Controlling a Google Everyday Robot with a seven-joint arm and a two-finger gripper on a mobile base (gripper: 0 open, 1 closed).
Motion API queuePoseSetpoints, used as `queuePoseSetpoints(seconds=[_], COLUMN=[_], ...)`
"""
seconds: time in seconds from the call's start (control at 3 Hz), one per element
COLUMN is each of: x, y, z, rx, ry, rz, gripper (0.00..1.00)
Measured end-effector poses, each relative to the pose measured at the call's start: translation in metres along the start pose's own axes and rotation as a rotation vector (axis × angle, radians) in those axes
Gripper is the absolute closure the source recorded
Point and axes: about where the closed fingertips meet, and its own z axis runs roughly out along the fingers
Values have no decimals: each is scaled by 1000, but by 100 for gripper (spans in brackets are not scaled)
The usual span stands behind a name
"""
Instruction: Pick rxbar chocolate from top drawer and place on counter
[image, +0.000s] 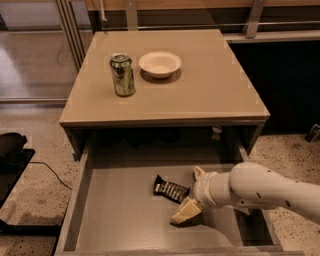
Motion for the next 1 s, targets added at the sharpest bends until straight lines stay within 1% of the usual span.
queuePoseSetpoints(seconds=[0.33, 0.67, 1.0], x=[0, 1, 1], y=[3, 3, 3], z=[11, 12, 12], rx=[-24, -24, -25], ry=[-11, -11, -11], rz=[-3, -3, -3], gripper=[0, 19, 42])
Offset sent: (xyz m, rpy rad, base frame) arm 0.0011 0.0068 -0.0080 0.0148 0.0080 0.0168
